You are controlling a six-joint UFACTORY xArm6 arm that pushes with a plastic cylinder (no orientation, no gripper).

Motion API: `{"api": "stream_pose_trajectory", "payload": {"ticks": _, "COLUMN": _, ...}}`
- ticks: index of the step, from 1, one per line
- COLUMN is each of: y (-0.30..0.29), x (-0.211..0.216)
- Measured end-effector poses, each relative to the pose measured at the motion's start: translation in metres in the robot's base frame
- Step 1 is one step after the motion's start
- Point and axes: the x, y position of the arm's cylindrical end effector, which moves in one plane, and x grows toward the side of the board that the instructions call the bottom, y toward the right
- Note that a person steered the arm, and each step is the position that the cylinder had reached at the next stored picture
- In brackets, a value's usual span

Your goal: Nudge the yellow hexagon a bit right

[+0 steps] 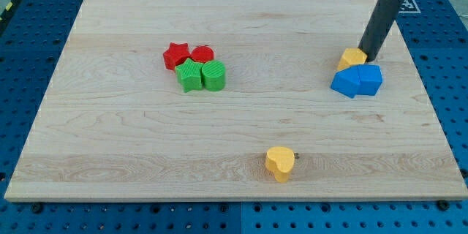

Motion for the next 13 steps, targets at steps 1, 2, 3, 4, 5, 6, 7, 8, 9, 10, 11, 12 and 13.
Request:
{"api": "stream_pose_trajectory", "payload": {"ticks": 1, "y": -0.008, "x": 0.001}}
{"api": "stream_pose_trajectory", "payload": {"ticks": 2, "y": -0.011, "x": -0.008}}
{"api": "stream_pose_trajectory", "payload": {"ticks": 3, "y": -0.036, "x": -0.028}}
{"api": "stream_pose_trajectory", "payload": {"ticks": 4, "y": -0.088, "x": -0.037}}
{"api": "stream_pose_trajectory", "payload": {"ticks": 5, "y": -0.12, "x": -0.012}}
{"api": "stream_pose_trajectory", "payload": {"ticks": 6, "y": -0.121, "x": 0.027}}
{"api": "stream_pose_trajectory", "payload": {"ticks": 7, "y": -0.107, "x": 0.032}}
{"api": "stream_pose_trajectory", "payload": {"ticks": 8, "y": -0.084, "x": 0.031}}
{"api": "stream_pose_trajectory", "payload": {"ticks": 9, "y": -0.066, "x": 0.001}}
{"api": "stream_pose_trajectory", "payload": {"ticks": 10, "y": -0.05, "x": 0.004}}
{"api": "stream_pose_trajectory", "payload": {"ticks": 11, "y": -0.04, "x": -0.004}}
{"api": "stream_pose_trajectory", "payload": {"ticks": 12, "y": -0.02, "x": -0.015}}
{"api": "stream_pose_trajectory", "payload": {"ticks": 13, "y": -0.012, "x": -0.016}}
